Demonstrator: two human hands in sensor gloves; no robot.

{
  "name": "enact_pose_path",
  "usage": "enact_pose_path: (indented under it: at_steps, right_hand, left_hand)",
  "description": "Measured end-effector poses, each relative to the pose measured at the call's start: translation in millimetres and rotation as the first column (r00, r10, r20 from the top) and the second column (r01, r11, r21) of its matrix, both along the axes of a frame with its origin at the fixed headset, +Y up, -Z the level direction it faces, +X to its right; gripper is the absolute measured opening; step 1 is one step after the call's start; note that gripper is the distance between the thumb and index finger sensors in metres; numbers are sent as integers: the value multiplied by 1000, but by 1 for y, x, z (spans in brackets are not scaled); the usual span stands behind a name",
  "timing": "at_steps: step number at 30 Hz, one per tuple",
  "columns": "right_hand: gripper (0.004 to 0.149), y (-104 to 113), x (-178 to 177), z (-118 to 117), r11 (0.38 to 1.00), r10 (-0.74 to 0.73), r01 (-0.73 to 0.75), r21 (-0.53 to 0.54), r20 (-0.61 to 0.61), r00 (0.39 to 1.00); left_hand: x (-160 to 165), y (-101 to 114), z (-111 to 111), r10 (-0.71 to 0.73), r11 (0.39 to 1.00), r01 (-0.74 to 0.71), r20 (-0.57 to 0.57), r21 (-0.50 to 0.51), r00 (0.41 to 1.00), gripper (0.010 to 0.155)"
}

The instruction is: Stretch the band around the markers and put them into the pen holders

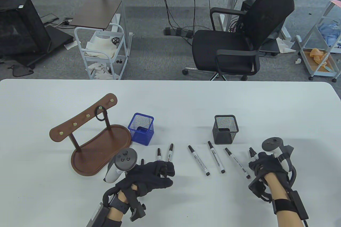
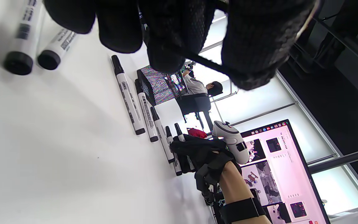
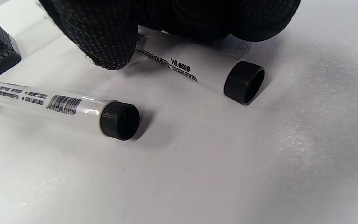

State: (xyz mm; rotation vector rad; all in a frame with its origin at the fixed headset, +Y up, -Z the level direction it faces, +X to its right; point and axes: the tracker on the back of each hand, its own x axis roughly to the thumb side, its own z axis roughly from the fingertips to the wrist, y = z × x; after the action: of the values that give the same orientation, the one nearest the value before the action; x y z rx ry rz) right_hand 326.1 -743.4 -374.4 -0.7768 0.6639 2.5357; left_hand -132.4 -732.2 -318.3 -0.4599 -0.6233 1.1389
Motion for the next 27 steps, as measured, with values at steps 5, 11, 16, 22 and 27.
enact_pose_path:
  at_steps: [5, 11, 16, 22, 27]
  right_hand:
    - [56, 0, -4, -2, 999, 42, -42, -3, -2, 999]
    - [50, -1, -4, -3, 999, 46, -46, 9, -16, 999]
    - [50, 2, 1, -5, 999, -32, 32, 4, -24, 999]
    - [48, 12, 3, -6, 997, -72, 73, 29, -52, 996]
    - [48, 19, -4, -7, 992, -122, 125, 18, -119, 985]
  left_hand:
    - [-1, 0, 0, 1, 1000, -1, -1, 0, 1000, 71]
    - [-1, 1, 0, 4, 1000, -4, -3, -2, 1000, 71]
    - [-3, 1, 0, 6, 1000, -7, -5, -3, 1000, 71]
    - [-3, 2, 0, 6, 1000, -6, -6, -5, 1000, 71]
    - [-3, 2, 0, 8, 1000, -8, -5, -5, 1000, 71]
